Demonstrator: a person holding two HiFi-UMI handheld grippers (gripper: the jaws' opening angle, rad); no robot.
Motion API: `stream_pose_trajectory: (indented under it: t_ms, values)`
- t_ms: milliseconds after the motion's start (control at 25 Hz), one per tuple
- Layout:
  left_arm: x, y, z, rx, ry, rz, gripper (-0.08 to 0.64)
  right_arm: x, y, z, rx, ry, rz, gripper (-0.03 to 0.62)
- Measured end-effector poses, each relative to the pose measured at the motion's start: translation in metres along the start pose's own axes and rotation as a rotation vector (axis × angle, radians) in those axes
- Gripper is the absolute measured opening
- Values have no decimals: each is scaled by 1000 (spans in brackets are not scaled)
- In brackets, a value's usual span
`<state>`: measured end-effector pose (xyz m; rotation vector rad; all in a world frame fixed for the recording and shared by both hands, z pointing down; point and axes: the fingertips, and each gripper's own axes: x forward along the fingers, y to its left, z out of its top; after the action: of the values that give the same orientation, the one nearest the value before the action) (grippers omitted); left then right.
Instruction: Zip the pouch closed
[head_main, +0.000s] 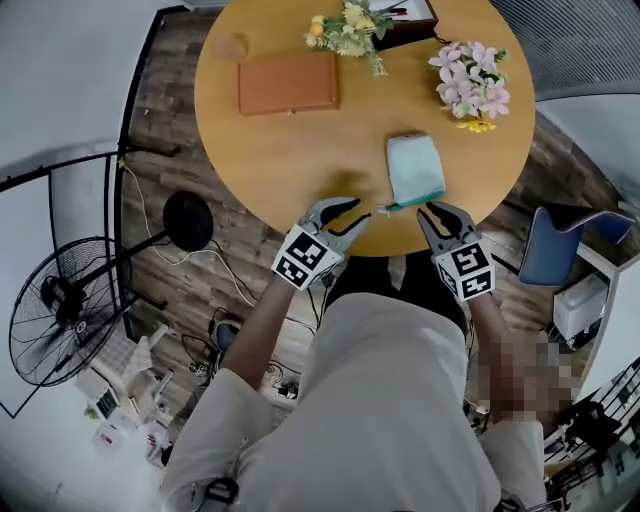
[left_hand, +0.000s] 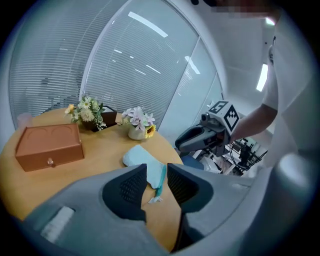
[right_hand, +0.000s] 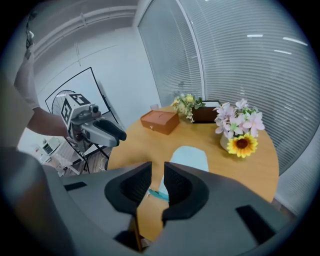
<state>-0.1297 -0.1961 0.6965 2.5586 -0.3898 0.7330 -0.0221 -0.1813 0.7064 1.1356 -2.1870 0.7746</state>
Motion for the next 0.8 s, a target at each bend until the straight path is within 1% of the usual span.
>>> stream_pose_trajectory:
  t_ms: [200, 320, 600, 800]
  values:
    - [22, 3, -20, -20, 28, -2, 133, 28, 2, -36, 8, 56, 40, 77]
    - [34, 3, -36, -12, 61, -7, 133, 42, 6, -52, 35, 74, 63, 77]
    - [64, 1, -67, 81, 161, -52, 133, 73, 19, -89, 63, 129, 118, 77]
    - [80, -1, -90, 168, 247, -93, 137, 88, 26, -109, 78, 165, 147, 77]
